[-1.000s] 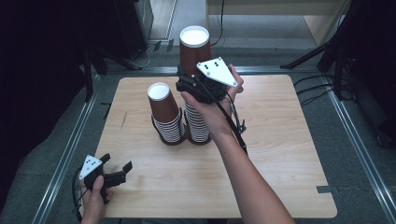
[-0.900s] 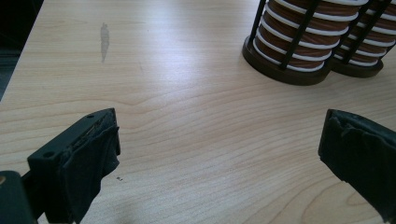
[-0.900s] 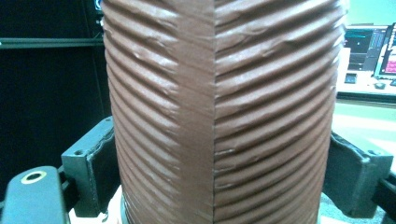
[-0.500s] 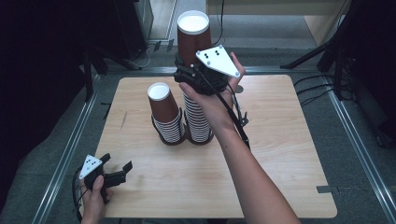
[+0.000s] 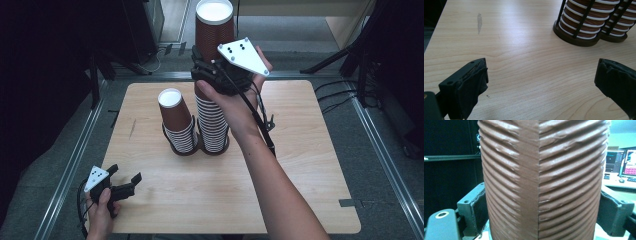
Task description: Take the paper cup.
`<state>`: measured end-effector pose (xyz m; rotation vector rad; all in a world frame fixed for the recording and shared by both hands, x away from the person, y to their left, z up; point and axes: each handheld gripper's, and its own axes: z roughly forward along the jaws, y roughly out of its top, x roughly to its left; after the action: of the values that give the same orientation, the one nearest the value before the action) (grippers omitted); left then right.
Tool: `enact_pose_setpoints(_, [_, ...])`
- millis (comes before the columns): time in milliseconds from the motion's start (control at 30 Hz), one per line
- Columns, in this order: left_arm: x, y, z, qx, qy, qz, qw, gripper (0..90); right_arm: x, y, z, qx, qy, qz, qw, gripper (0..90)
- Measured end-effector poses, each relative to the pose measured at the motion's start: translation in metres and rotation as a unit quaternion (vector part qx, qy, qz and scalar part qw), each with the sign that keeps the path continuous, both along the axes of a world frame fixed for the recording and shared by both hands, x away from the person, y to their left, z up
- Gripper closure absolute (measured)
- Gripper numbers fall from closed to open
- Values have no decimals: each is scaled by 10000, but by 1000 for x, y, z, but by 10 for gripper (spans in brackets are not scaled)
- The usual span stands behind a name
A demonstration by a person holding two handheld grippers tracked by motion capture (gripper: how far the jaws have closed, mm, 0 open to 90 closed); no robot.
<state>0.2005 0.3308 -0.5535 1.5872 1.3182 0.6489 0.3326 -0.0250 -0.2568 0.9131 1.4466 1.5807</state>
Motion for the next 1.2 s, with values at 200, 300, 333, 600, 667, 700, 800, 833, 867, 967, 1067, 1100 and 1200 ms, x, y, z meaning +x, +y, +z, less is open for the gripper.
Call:
enact_pose_setpoints(200, [0, 0, 0, -3, -8, -5, 10000, 0, -2, -10, 6, 64, -12, -78, 9999, 124])
enact_pose_setpoints(300, [0, 0, 0, -1, -5, -7, 10000, 0, -4, -16, 9, 84, -55, -110, 9999, 124])
enact_pose_setpoints(333, [0, 0, 0, 1, -4, -6, 10000, 0, -4, -18, 10, 96, -56, -125, 9999, 124])
enact_pose_setpoints(600, [0, -1, 0, -3, -5, -7, 10000, 0, -6, -38, 12, 82, -93, -299, 9995, 124])
enact_pose_setpoints(667, [0, -1, 0, -2, -6, -9, 10000, 0, -6, -41, 12, 82, -100, -317, 9994, 124])
enact_pose_setpoints(700, [0, -1, 0, -3, -7, -10, 10000, 0, -6, -43, 11, 85, -92, -328, 9994, 124])
enact_pose_setpoints(800, [0, -1, 0, -2, -11, -9, 10000, 0, -7, -50, 9, 114, -76, -372, 9992, 124])
enact_pose_setpoints(833, [0, -1, 0, 0, -9, -9, 10000, 0, -8, -52, 9, 104, -94, -385, 9992, 124])
enact_pose_setpoints(867, [0, -1, 0, -1, -12, -9, 10000, 0, -8, -54, 8, 111, -91, -395, 9991, 124])
enact_pose_setpoints(967, [0, -1, 0, 22, -8, -19, 10000, 0, -11, -63, 4, 108, -90, -440, 9989, 124])
enact_pose_setpoints(1067, [0, -1, 0, 37, -3, -18, 10000, 0, -12, -68, 1, 111, -74, -471, 9988, 124])
enact_pose_setpoints(1100, [0, -1, 0, 41, -3, -18, 10000, 0, -13, -71, -1, 109, -70, -479, 9988, 124])
enact_pose_setpoints(1200, [0, -1, 0, 41, -8, -7, 10000, 0, -16, -80, -7, 93, -37, -537, 9985, 124])
